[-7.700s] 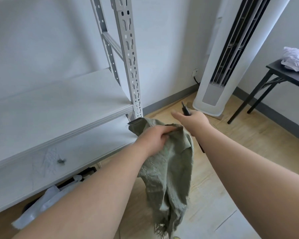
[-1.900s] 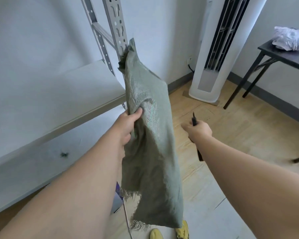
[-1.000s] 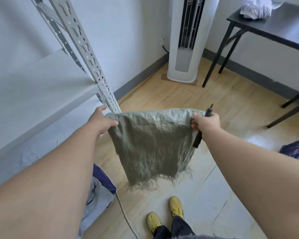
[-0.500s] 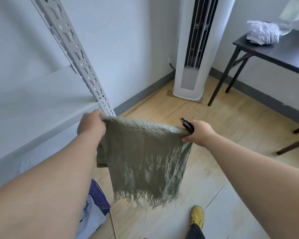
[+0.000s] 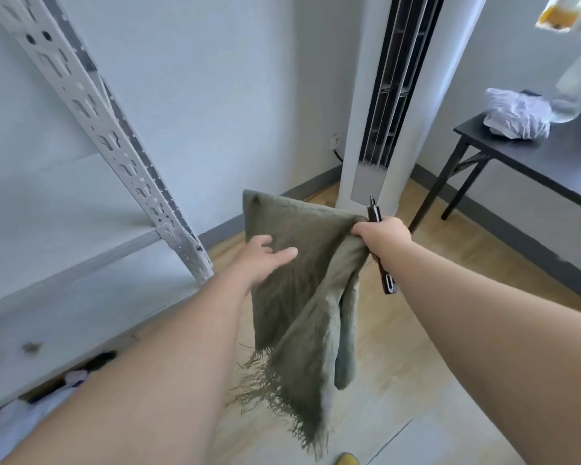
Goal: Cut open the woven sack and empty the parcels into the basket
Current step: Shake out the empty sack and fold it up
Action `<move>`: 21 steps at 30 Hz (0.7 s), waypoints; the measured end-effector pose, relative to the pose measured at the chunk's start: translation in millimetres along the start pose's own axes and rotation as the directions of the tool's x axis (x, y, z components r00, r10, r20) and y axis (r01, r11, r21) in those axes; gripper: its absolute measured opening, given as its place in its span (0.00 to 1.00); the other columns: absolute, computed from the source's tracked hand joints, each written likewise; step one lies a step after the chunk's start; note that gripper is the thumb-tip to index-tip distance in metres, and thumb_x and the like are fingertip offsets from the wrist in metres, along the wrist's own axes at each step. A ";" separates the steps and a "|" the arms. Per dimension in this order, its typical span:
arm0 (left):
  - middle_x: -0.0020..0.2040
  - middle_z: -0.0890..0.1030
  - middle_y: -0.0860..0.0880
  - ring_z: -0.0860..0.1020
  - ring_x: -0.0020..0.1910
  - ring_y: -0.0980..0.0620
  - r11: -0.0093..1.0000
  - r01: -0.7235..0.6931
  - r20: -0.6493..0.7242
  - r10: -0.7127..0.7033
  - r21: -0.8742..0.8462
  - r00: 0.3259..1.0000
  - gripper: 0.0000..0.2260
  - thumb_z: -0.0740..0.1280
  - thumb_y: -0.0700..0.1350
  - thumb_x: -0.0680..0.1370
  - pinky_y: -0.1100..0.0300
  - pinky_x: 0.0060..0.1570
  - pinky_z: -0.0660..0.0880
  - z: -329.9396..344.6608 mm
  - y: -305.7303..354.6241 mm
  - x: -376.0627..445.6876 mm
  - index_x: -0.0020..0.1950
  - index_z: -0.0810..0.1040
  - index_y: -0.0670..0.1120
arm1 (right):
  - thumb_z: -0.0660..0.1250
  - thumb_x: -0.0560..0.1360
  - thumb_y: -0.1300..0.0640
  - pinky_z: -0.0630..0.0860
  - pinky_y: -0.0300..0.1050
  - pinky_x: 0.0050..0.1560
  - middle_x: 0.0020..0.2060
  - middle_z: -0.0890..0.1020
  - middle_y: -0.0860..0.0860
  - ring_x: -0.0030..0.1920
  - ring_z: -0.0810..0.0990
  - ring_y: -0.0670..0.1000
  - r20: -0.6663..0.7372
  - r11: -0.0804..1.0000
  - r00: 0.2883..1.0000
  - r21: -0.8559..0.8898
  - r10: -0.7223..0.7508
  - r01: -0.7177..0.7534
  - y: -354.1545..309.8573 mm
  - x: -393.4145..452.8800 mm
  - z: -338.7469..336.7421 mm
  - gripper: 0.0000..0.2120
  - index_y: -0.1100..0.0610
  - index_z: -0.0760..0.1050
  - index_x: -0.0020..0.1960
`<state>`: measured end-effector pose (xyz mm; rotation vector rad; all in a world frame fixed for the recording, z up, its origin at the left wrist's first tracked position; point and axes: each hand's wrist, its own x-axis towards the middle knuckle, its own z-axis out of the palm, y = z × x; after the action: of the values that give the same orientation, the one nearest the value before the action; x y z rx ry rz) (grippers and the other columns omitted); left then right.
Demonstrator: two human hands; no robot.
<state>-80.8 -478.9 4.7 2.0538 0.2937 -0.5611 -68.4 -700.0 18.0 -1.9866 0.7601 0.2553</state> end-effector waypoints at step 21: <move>0.61 0.79 0.44 0.73 0.64 0.40 0.981 0.191 -0.406 -0.182 -0.019 0.895 0.20 0.63 0.48 0.79 0.44 0.70 0.59 34.1 44.4 172.9 0.70 0.65 0.47 | 0.59 0.81 0.61 0.76 0.37 0.26 0.34 0.76 0.54 0.38 0.80 0.52 0.399 0.620 0.914 0.698 0.080 -0.359 -204.7 102.2 74.6 0.12 0.60 0.64 0.39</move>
<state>78.3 -534.0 -63.7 2.1661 0.7412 -0.2417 145.6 -607.4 77.7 -0.9937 0.7285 0.3379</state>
